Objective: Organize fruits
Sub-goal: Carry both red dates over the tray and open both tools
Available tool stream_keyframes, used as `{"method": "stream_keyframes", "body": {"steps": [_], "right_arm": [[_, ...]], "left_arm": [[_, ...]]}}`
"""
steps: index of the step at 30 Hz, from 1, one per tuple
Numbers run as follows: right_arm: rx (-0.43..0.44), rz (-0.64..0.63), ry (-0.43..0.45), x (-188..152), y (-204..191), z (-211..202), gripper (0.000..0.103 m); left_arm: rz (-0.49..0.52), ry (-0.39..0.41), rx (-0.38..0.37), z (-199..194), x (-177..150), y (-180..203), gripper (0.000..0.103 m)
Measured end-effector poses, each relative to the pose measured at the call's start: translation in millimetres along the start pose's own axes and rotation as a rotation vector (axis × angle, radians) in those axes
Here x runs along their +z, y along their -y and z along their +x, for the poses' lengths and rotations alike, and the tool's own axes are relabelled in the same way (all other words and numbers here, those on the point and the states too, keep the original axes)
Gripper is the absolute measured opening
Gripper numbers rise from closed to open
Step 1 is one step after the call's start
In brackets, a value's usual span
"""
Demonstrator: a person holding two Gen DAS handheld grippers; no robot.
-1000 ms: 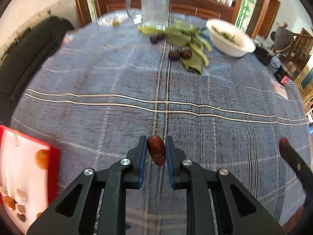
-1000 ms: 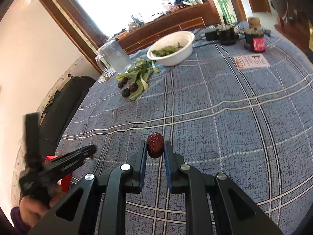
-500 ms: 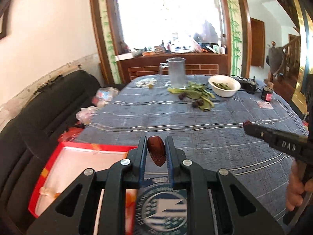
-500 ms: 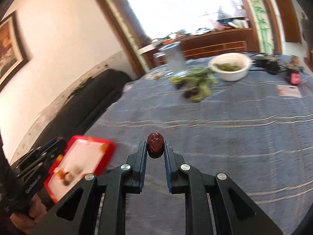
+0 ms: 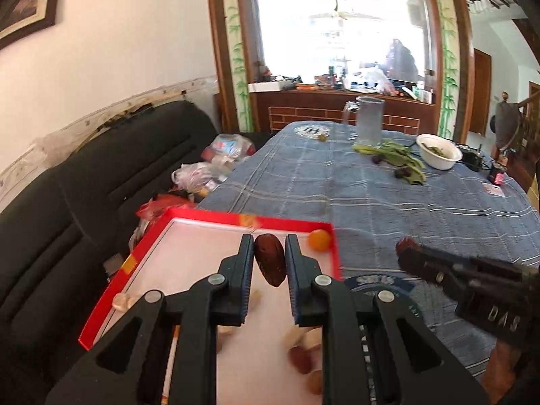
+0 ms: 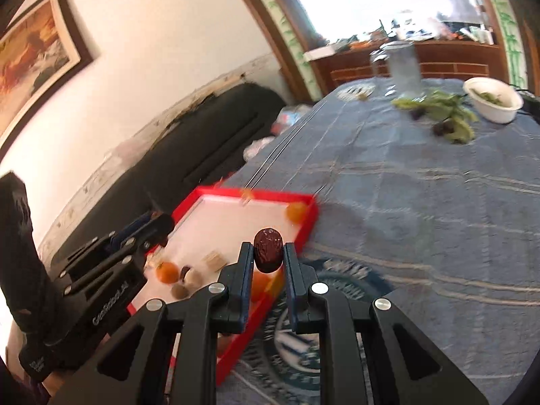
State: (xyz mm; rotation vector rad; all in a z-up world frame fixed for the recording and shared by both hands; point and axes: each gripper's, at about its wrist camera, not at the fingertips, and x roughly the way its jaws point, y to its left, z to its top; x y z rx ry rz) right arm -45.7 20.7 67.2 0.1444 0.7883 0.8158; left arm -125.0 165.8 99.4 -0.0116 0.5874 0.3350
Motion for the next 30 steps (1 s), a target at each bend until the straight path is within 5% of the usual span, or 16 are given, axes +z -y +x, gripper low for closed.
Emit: {"method": "stream_keyframes", "body": {"steps": [17, 30], "right_arm": [[0.051, -0.093, -0.136, -37.4, -49.8, 43.3, 0.015], [0.056, -0.166, -0.169, -59.4, -63.7, 52.9, 0.017]], "left_arm": [[-0.072, -0.087, 0.129, 20.4, -47.7, -77.8, 0.021], [-0.029, -0.132, 0.149, 28.8, -62.6, -71.7, 0.021]]}}
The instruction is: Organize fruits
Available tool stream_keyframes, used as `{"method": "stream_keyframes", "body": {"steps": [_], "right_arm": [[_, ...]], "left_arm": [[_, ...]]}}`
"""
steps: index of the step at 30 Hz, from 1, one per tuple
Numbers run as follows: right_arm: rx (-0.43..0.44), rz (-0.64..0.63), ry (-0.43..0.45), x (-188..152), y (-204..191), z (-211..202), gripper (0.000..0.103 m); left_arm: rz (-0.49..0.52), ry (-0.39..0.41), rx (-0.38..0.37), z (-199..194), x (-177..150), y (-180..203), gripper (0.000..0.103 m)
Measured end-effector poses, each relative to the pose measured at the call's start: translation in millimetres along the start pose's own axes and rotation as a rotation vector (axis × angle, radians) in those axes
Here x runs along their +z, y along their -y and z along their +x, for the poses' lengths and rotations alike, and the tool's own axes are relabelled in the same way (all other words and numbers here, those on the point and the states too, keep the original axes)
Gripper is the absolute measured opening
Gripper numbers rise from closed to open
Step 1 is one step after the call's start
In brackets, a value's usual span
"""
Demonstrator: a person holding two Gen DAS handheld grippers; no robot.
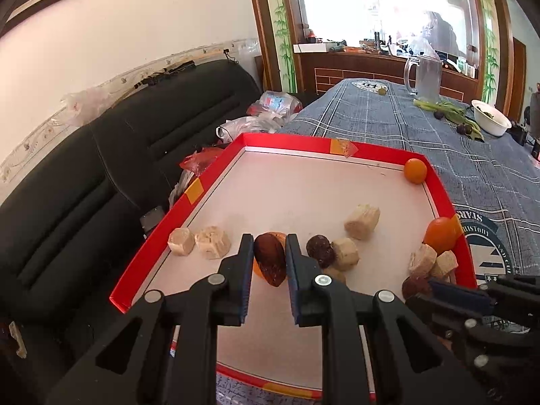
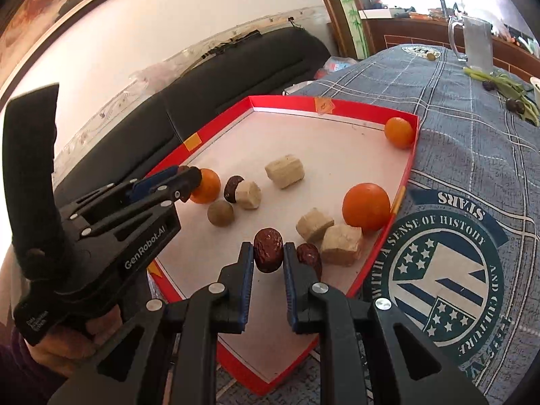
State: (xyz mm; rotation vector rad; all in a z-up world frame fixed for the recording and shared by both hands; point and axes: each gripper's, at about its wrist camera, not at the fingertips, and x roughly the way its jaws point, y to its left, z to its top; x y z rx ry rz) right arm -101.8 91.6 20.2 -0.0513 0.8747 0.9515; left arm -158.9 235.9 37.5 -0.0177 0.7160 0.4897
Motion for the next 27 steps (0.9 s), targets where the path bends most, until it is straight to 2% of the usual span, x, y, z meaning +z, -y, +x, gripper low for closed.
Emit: {"method": "stream_keyframes", "body": {"steps": [8, 10, 12, 14, 16, 18, 23, 26, 27], "right_arm": [[0.026, 0.034, 0.015, 0.9, 9.0, -13.4, 0.019], [0.027, 0.04, 0.047, 1.3, 11.5, -23.3, 0.022], [0.023, 0.045, 0.081, 0.4, 14.3, -35.6, 0.029], [0.018, 0.056, 0.108, -0.8, 18.2, -45.9, 0.033], [0.002, 0.067, 0.136, -2.3, 23.8, -57.5, 0.033], [-0.015, 0.077, 0.16, -4.9, 29.6, -68.6, 0.033], [-0.045, 0.13, 0.234, -13.2, 46.4, -100.6, 0.04], [-0.096, 0.128, 0.293, -20.9, 47.6, -121.8, 0.04], [-0.112, 0.123, 0.307, -21.8, 47.3, -126.4, 0.044]], "left_arm": [[0.007, -0.003, 0.029, -6.5, 2.1, 7.2, 0.023], [0.006, 0.006, 0.035, -12.3, 4.3, 9.2, 0.035], [0.005, 0.029, 0.054, -20.1, 6.2, 11.8, 0.061], [0.007, 0.058, 0.068, -29.2, 7.8, 14.6, 0.071], [0.011, 0.078, 0.063, -37.3, 9.1, 17.1, 0.077], [0.021, 0.091, 0.053, -46.4, 9.4, 21.4, 0.089], [0.028, 0.117, 0.026, -66.8, 9.9, 34.8, 0.103], [0.033, 0.119, -0.007, -79.7, 9.9, 43.2, 0.103], [0.039, 0.123, -0.005, -85.9, 9.5, 47.5, 0.103]]}}
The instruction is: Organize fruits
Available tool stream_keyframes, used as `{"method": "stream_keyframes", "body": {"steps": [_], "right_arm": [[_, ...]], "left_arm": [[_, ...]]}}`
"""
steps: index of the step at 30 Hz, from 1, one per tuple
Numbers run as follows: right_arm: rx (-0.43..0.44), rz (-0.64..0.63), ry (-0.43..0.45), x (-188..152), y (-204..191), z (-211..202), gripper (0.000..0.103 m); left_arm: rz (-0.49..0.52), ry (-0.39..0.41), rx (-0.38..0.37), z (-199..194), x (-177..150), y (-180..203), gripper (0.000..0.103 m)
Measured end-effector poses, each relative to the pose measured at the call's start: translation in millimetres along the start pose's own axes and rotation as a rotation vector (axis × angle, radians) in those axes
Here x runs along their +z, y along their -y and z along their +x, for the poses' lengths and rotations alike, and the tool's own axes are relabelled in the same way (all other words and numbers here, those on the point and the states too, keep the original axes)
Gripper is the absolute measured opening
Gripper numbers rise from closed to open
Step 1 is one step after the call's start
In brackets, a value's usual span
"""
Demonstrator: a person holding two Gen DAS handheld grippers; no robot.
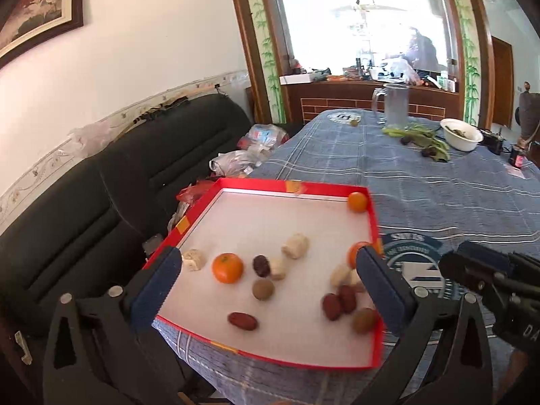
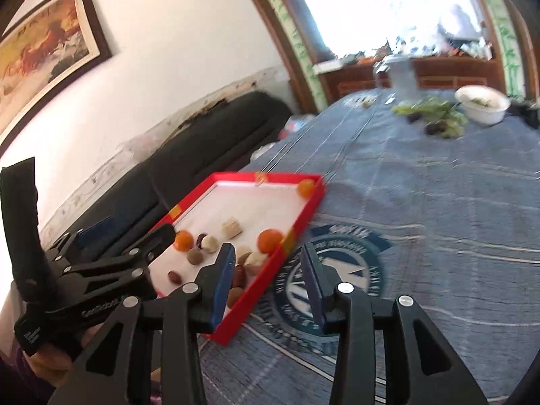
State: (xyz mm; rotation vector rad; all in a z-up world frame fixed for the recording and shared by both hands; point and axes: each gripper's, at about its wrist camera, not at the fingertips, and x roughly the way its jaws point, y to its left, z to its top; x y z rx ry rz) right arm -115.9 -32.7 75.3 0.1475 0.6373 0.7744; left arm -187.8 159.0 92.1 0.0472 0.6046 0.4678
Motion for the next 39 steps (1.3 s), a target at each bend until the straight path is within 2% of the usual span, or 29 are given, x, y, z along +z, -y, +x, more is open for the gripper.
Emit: {"method": "stream_keyframes", "body": {"steps": [1, 4, 6, 10, 16, 20, 23, 28, 39], "right_arm": [[-0.027, -0.016, 0.033, -0.1, -1.8, -10.4, 0.051], [-0.11, -0.104, 0.126, -2.6, -14.9, -32.7, 0.061], [-0.138, -0.151, 0.167, -6.9, -22.8, -44.9, 0.065], [-0.161, -0.168, 0.247, -11.7, -31.5, -63.7, 0.081], [-0.207, -0.155, 0.307, -12.9, -35.0, -71.3, 0.086], [-0.229, -0.135, 0.311, -15.9, -33.3, -70.5, 0.09], [-0.247, -0.116, 0.323, -16.6, -33.7, -70.8, 0.101], [-0.277, -0.111, 0.361, -16.6, -38.1, -74.3, 0.102], [-0.284, -0.153, 0.327, -20.0, -52.8, -63.8, 0.102]], "left_arm": [[0.01, 0.006, -0.002, -4.7, 0.8, 3.6, 0.103], [0.021, 0.025, -0.034, -20.4, 4.2, 10.5, 0.103], [0.012, 0.039, -0.055, -31.1, 6.4, 12.1, 0.103], [0.012, 0.065, -0.063, -47.6, 7.4, 15.5, 0.103], [0.008, 0.098, -0.059, -61.8, 8.4, 13.4, 0.103], [-0.016, 0.109, -0.056, -63.8, 6.7, 6.4, 0.103], [-0.022, 0.108, -0.052, -62.0, 4.7, 2.1, 0.103], [-0.044, 0.101, -0.045, -56.9, 1.4, -7.6, 0.103], [-0.069, 0.09, -0.029, -47.8, -5.9, -23.4, 0.103]]}}
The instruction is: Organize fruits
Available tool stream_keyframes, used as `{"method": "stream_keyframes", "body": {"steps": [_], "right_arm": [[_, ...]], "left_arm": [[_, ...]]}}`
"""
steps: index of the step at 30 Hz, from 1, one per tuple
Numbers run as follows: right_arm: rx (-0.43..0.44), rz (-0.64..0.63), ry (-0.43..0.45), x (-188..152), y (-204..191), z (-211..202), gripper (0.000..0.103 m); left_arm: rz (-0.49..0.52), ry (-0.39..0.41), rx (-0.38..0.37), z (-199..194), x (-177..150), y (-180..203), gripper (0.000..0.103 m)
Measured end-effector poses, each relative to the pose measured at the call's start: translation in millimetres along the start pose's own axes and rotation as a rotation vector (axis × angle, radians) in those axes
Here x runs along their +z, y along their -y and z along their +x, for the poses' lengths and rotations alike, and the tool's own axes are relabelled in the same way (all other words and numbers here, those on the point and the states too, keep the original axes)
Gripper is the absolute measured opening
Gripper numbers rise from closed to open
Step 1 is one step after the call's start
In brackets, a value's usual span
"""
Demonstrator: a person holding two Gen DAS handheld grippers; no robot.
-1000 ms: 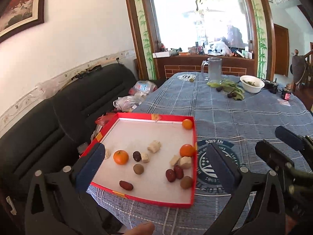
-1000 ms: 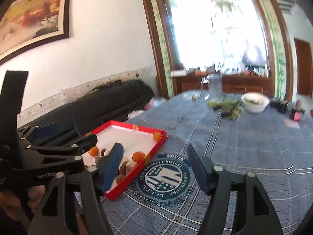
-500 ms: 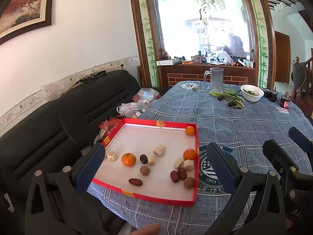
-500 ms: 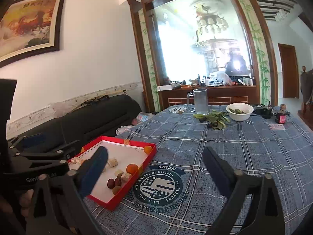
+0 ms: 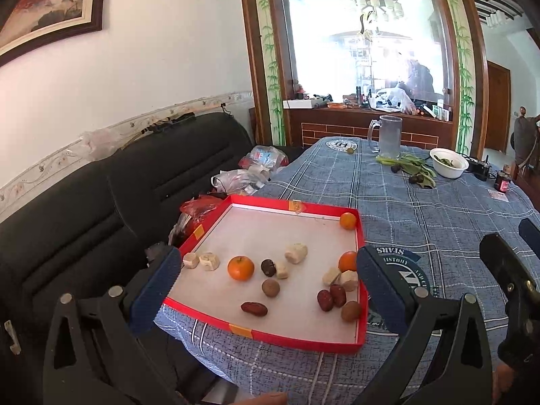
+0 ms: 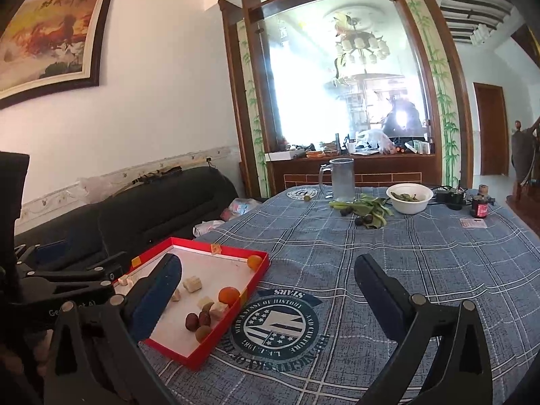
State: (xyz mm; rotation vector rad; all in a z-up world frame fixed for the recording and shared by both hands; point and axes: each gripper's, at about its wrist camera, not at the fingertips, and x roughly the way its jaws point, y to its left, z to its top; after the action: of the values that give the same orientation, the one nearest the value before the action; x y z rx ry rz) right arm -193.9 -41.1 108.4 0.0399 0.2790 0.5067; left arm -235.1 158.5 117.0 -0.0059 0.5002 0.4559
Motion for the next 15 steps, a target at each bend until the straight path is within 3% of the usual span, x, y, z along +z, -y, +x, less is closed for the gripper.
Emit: {"method": "stream_keyframes", "body": {"steps": [15], "right_arm": [[0.009, -0.03, -0.044, -3.0, -7.8, 9.7, 0.102]], "left_arm": [[-0.022, 0.007, 0.0, 7.8, -1.6, -10.0, 0.103]]}}
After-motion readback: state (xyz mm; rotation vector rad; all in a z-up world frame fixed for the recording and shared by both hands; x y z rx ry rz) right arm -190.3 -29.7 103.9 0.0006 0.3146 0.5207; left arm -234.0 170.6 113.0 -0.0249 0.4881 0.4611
